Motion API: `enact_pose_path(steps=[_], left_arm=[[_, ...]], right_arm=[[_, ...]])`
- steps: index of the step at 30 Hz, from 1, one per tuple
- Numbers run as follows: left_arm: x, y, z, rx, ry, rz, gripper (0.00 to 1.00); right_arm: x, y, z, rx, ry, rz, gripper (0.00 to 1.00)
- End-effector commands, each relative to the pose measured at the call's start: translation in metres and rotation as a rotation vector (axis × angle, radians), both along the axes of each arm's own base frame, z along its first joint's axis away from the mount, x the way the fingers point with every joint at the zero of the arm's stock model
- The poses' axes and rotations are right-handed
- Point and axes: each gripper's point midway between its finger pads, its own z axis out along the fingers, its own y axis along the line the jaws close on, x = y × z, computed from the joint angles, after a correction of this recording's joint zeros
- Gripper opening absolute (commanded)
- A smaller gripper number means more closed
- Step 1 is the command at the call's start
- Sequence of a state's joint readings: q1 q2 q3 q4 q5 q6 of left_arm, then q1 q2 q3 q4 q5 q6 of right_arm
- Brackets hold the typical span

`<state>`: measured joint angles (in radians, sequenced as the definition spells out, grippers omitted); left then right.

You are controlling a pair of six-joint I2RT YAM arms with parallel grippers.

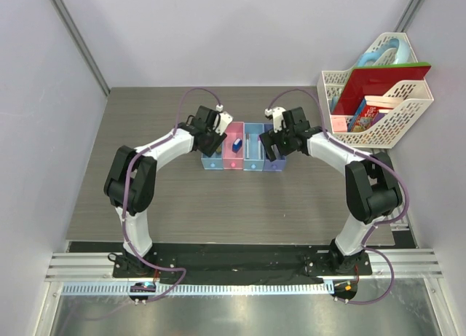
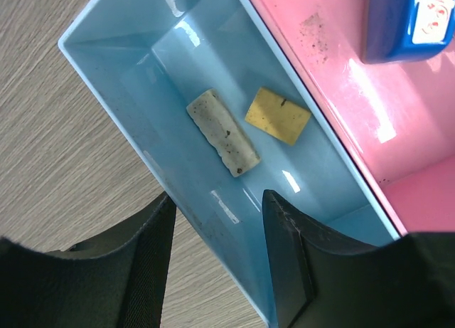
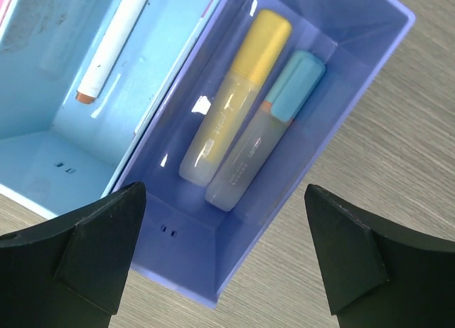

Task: Sort the stationery into containers
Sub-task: Move the storage box to the center of the board.

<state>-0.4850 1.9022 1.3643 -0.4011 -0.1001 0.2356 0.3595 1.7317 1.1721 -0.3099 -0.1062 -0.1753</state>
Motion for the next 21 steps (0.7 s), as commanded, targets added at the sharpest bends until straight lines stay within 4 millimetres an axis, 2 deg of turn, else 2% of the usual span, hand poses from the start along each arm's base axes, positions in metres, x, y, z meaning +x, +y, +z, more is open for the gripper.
enact_pose_path(steps=[1,7,10,15,21], left_arm=[[0.001,-0.009,0.025,-0.047,-0.043,-0.007,0.52],[0.000,-0.010,0.031,-0.056,-0.049,-0.005,0.52],[0.001,-0.012,0.044,-0.076,-0.075,-0.003,0.52],[-0.003,-0.014,0.066,-0.112,-0.102,-0.007,0.52],[-0.019,-0.021,0.074,-0.146,-0.089,-0.032,0.52]], right_arm=[[-0.013,0.006,0.008,-0.007,-0.007,0.044,1.00],[-0.008,0.001,0.015,-0.041,-0.041,0.033,1.00],[-0.003,-0.001,0.024,-0.053,-0.069,0.027,1.00],[0.006,-0.001,0.051,-0.056,-0.128,0.026,1.00],[0.015,-0.002,0.076,-0.063,-0.173,0.022,1.00]])
